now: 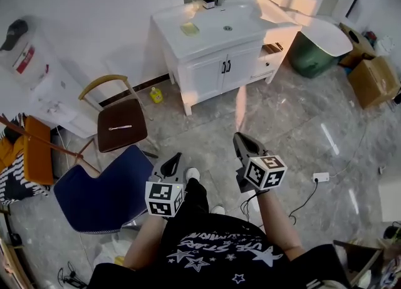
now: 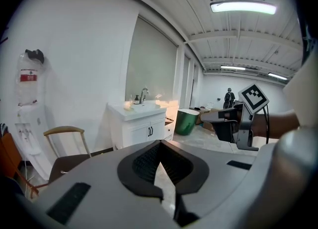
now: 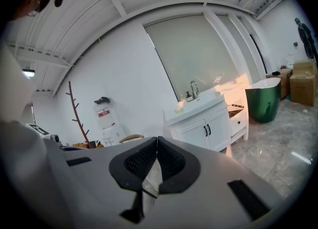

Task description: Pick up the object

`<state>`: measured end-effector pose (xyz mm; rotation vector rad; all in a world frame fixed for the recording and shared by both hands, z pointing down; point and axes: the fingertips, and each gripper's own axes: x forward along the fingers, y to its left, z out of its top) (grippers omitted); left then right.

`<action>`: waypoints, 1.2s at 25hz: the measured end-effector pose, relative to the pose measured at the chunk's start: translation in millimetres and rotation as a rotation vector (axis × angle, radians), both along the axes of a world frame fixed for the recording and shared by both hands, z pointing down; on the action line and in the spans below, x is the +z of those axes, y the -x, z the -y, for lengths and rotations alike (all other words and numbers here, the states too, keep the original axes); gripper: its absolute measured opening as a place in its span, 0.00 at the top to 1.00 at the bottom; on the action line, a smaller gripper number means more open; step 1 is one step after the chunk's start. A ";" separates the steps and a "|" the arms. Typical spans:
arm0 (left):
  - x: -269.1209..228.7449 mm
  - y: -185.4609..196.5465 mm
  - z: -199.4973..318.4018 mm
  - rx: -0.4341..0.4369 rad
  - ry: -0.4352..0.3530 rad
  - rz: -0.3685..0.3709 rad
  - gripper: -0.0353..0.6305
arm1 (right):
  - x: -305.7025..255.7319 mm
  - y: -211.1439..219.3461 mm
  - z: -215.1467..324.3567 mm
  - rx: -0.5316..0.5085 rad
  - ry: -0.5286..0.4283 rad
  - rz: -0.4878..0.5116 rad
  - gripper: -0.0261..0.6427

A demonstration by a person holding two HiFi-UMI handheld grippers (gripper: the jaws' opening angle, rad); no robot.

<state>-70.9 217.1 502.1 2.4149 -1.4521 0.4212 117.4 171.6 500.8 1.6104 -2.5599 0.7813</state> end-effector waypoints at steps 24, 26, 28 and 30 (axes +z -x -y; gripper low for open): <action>5.9 77.7 264.4 0.040 0.025 -0.070 0.92 | 40.8 74.2 256.7 0.028 0.150 -0.107 0.54; 5.5 77.6 273.5 0.028 0.034 -0.074 0.92 | 40.7 74.8 270.0 0.027 0.149 -0.099 0.54; 7.3 76.1 283.5 0.021 0.043 -0.077 0.92 | 40.9 73.5 286.4 0.028 0.147 -0.093 0.54; 11.0 75.7 295.4 0.011 0.055 -0.078 0.92 | 44.5 74.5 304.2 0.024 0.151 -0.088 0.54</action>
